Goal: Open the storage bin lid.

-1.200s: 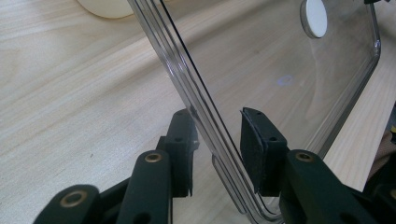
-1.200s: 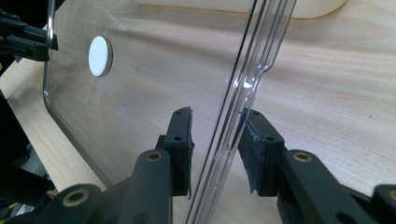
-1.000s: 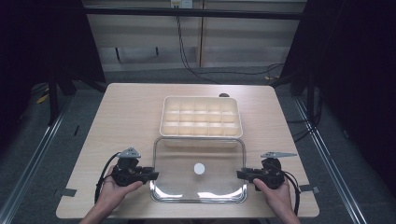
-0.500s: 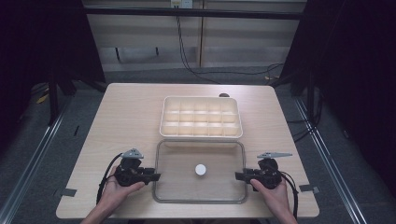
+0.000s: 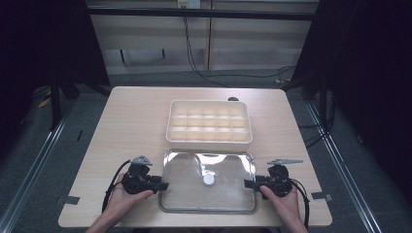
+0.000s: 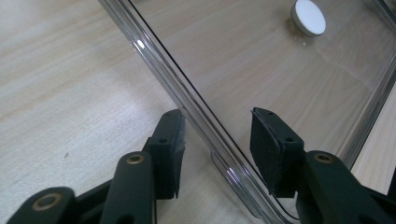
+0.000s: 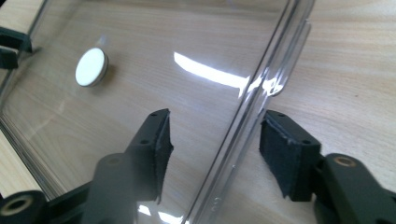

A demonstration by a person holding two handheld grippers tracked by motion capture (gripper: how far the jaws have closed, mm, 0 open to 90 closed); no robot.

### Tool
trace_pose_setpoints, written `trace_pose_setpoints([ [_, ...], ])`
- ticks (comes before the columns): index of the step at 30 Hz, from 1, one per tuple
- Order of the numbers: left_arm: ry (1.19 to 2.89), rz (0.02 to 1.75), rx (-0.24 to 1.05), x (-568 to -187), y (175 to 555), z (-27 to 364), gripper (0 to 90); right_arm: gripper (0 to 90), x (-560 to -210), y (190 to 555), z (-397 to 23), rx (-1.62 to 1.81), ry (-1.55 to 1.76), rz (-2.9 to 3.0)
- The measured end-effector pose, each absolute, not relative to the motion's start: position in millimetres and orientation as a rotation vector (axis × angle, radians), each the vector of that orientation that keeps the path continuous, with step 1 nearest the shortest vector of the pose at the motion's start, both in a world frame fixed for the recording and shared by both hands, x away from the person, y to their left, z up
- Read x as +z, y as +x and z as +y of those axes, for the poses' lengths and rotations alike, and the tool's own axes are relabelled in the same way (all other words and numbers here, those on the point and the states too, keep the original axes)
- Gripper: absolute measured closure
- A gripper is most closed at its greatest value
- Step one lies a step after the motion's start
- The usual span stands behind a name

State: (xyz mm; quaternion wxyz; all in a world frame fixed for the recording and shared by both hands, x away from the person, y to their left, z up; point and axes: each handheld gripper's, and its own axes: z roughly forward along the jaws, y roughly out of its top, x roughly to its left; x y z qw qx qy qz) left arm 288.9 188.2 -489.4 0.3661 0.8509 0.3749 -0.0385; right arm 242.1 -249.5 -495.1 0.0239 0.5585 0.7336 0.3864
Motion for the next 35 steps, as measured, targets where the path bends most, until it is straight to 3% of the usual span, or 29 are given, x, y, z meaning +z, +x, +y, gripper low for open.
trace_pose_setpoints([
  [2, 2.188, 0.965, -0.101, -489.3, 289.3, 188.3, 54.8, 44.7, -495.7, 242.4, -250.9, 1.213, 1.731, 2.269],
  [5, 2.218, 0.960, -0.003, -488.8, 287.4, 186.8, 56.7, 44.1, -495.5, 241.8, -250.3, 1.204, 1.725, 2.271],
  [7, 2.171, 0.969, -0.089, -488.4, 289.3, 189.6, 52.6, 44.9, -494.8, 240.9, -251.0, 1.214, 1.717, 2.263],
  [15, 2.136, 0.990, -0.050, -484.6, 290.6, 198.1, 40.3, 40.3, -489.5, 237.9, -259.0, 1.250, 1.702, 2.221],
  [29, 1.996, 1.050, 0.207, -465.2, 279.3, 246.5, 26.4, 25.9, -462.6, 215.2, -288.8, 1.332, 1.525, 2.047],
  [35, 1.922, 1.084, 0.208, -465.2, 284.9, 259.6, 24.2, 22.9, -463.6, 216.0, -308.5, 1.374, 1.578, 1.957],
])
